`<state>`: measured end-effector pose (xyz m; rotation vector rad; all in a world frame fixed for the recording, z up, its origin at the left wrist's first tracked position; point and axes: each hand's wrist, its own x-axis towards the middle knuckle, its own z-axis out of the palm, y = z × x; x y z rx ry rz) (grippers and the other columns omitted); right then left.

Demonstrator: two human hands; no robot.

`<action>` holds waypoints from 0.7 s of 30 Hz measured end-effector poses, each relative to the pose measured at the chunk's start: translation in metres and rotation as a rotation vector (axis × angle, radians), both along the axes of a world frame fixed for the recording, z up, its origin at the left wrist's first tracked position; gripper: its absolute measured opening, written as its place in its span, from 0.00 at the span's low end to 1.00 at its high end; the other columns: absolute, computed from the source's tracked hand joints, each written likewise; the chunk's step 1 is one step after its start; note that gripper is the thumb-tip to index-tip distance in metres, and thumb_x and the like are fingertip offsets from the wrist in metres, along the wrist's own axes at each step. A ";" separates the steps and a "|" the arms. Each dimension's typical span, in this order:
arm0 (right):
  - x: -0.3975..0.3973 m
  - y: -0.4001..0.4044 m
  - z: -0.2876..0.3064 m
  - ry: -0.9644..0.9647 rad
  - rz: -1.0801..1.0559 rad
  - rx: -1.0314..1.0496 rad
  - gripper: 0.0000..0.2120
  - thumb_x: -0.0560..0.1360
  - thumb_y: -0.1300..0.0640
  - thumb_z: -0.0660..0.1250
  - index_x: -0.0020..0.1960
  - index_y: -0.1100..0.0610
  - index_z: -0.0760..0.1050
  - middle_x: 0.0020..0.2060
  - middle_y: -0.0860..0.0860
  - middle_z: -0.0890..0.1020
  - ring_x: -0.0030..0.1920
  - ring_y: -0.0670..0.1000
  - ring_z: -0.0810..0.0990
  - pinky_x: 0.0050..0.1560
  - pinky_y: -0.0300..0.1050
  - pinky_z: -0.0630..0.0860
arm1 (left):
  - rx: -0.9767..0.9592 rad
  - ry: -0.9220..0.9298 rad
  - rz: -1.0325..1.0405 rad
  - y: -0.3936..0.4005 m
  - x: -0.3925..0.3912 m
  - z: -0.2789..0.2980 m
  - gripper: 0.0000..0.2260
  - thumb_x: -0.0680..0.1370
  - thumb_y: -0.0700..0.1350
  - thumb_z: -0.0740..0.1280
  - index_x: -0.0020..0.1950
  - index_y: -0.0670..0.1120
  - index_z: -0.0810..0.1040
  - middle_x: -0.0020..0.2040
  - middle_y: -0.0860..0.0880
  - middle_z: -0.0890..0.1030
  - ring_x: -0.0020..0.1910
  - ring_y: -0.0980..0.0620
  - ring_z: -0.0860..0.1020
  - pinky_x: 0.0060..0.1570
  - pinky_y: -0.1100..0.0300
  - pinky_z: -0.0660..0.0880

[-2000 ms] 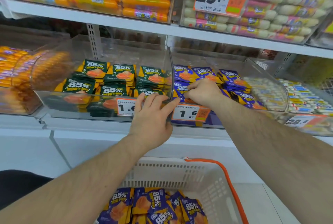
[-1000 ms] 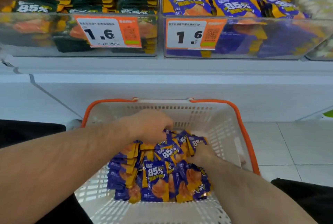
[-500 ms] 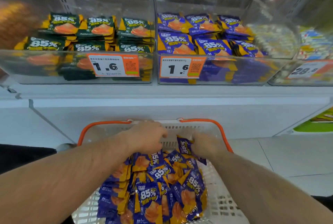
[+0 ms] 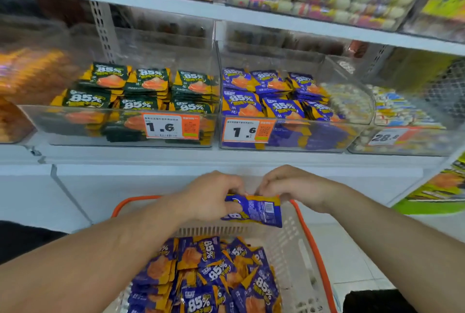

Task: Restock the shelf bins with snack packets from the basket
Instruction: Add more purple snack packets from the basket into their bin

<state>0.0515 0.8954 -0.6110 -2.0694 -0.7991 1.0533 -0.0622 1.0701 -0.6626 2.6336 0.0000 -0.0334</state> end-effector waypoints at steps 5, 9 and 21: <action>-0.002 -0.010 0.012 0.253 -0.296 0.080 0.07 0.73 0.57 0.73 0.42 0.56 0.75 0.42 0.57 0.80 0.40 0.56 0.78 0.42 0.47 0.72 | 0.081 -0.615 -0.206 0.005 -0.002 0.010 0.18 0.63 0.36 0.73 0.45 0.53 0.71 0.44 0.52 0.84 0.42 0.51 0.80 0.44 0.57 0.78; -0.016 -0.007 0.012 0.427 -0.356 0.356 0.13 0.72 0.74 0.68 0.46 0.60 0.68 0.36 0.60 0.71 0.31 0.54 0.68 0.32 0.44 0.65 | 0.320 -1.002 -0.231 0.010 0.003 0.019 0.19 0.66 0.35 0.73 0.46 0.52 0.69 0.47 0.51 0.85 0.47 0.49 0.80 0.54 0.54 0.71; 0.036 0.018 0.097 -0.425 -0.663 0.715 0.13 0.80 0.69 0.58 0.53 0.51 0.70 0.30 0.50 0.77 0.27 0.48 0.78 0.34 0.45 0.80 | 0.511 -0.637 0.374 0.025 0.033 0.027 0.50 0.62 0.59 0.80 0.77 0.53 0.57 0.78 0.42 0.55 0.75 0.38 0.54 0.71 0.37 0.49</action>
